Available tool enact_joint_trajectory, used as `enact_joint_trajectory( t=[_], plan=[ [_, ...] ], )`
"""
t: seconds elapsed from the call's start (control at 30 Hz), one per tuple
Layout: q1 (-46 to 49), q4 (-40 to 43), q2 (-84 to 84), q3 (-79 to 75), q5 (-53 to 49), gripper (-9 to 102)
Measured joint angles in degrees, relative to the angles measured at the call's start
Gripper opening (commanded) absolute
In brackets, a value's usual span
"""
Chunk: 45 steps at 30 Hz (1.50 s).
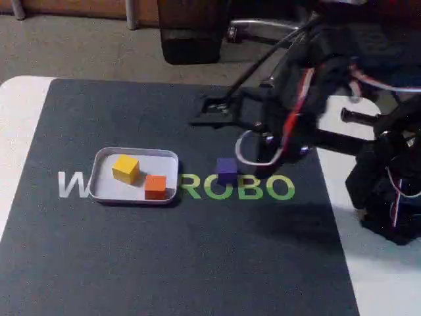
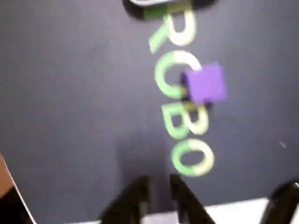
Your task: Move blocks one by one until all three blocks are in the tray.
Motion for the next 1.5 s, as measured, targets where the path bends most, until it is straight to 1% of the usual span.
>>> enact_joint_trajectory(
  t=[0.17, 0.33, 0.53, 0.7, 1.0, 1.27, 1.5],
  plan=[
    [2.5, -3.8, -6.2, -0.3, -0.4, 8],
    [5.3, -4.9, -6.5, -0.3, -2.3, 13],
    [8.6, -6.0, -6.5, -0.3, -4.7, 15],
    [10.5, -7.7, -8.9, -0.4, -6.2, 16],
    [12.9, -14.4, -16.4, -1.1, -7.9, 15],
    [14.5, -15.6, -20.0, -3.5, -9.2, 15],
    [15.2, -15.5, -20.0, -3.9, -11.1, 16]
  ],
)
